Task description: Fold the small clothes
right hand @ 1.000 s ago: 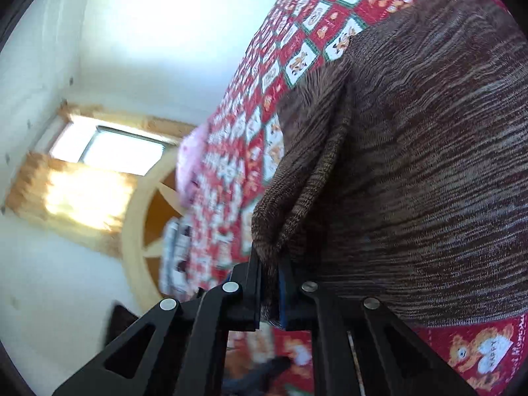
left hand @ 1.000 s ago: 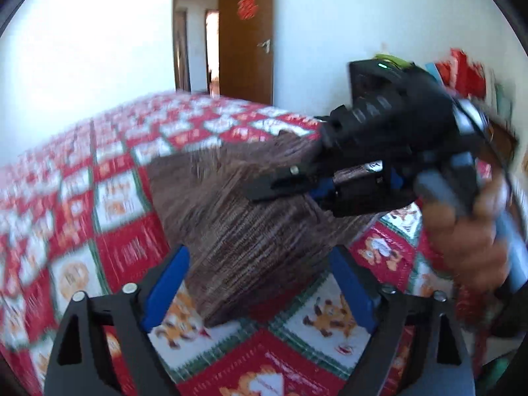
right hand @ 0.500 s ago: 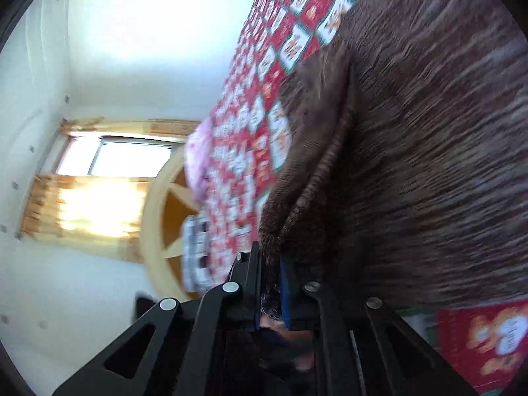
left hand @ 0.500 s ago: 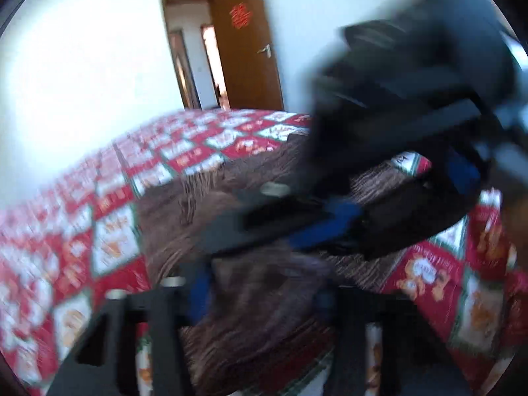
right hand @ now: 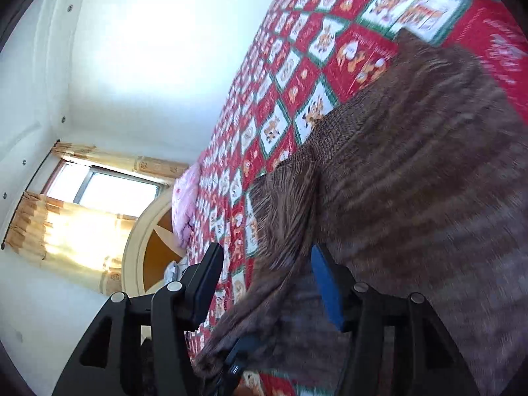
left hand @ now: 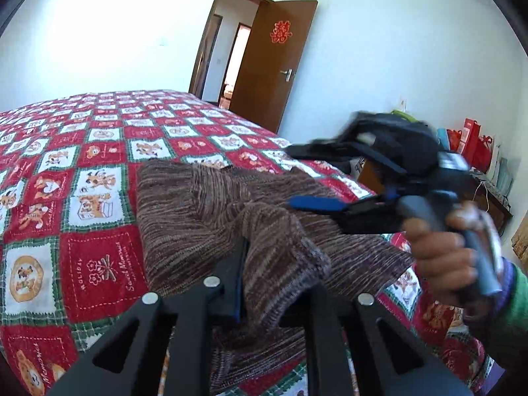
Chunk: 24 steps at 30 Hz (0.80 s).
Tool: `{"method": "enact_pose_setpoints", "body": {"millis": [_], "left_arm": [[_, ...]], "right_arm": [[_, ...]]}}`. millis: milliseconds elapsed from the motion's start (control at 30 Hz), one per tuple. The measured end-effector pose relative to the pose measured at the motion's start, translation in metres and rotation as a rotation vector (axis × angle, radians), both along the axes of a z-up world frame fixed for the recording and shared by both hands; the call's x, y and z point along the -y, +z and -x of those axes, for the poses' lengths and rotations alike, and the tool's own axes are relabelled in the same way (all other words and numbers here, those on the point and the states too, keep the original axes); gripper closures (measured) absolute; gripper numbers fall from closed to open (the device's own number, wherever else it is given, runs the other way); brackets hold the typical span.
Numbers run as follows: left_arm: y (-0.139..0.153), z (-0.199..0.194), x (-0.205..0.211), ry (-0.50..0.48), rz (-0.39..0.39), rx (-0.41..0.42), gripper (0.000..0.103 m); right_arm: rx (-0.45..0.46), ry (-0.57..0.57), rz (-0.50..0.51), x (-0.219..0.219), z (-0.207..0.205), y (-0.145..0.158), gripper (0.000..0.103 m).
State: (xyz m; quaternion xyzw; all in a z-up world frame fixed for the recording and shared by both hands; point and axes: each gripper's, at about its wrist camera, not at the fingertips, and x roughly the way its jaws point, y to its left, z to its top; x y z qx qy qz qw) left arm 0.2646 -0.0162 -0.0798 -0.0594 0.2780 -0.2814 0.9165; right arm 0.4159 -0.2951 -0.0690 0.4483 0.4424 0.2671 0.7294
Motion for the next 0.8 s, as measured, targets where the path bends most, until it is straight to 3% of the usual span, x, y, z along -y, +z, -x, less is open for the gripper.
{"method": "enact_pose_setpoints", "body": {"millis": [167,300,367,400,600,800], "left_arm": [[0.001,0.000,-0.006,0.011,0.041,-0.006,0.089],[-0.001,-0.002,-0.006,0.007,0.043,-0.008,0.089],[-0.002,-0.001,-0.004,0.002,0.041,-0.011,0.089],[-0.003,-0.001,-0.002,-0.002,0.040,-0.014,0.089],[0.004,-0.001,0.008,-0.016,0.029,0.005,0.089],[0.014,-0.008,0.022,-0.048,0.050,0.005,0.089]], "right_arm": [[-0.028,0.051,0.157,-0.039,-0.033,-0.011,0.046],[-0.026,0.060,0.154,-0.053,-0.046,-0.019,0.046],[-0.003,0.057,0.160,-0.057,-0.048,-0.017,0.067],[0.014,0.075,0.193,-0.062,-0.051,-0.014,0.094],[0.105,0.101,0.349,-0.077,-0.051,0.002,0.093],[0.178,0.107,0.377,-0.055,-0.051,0.027,0.093]]}}
